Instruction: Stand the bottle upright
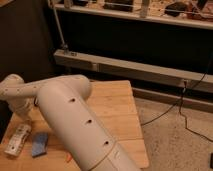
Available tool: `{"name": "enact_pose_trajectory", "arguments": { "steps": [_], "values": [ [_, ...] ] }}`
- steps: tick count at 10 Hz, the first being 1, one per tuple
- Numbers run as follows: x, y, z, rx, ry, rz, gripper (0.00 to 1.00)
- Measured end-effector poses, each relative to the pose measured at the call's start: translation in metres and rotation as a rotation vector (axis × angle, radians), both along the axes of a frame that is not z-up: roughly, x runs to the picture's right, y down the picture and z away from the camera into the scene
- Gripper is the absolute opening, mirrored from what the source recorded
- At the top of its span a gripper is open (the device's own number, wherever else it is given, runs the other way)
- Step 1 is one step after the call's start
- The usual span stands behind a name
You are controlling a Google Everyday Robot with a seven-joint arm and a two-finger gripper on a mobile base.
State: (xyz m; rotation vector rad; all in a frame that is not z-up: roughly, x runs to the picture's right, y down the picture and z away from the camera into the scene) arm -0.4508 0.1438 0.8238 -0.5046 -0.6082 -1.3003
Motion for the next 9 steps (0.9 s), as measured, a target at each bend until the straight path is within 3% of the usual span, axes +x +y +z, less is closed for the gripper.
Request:
{"name": "enact_pose_trajectory", "arguments": {
  "steps": [6, 9],
  "values": [
    [0.033, -0.050, -0.039, 0.036, 0.014, 0.126, 0.00],
    [0.053, -0.062, -0.050, 0.054, 0.029, 0.168, 0.00]
  ]
}}
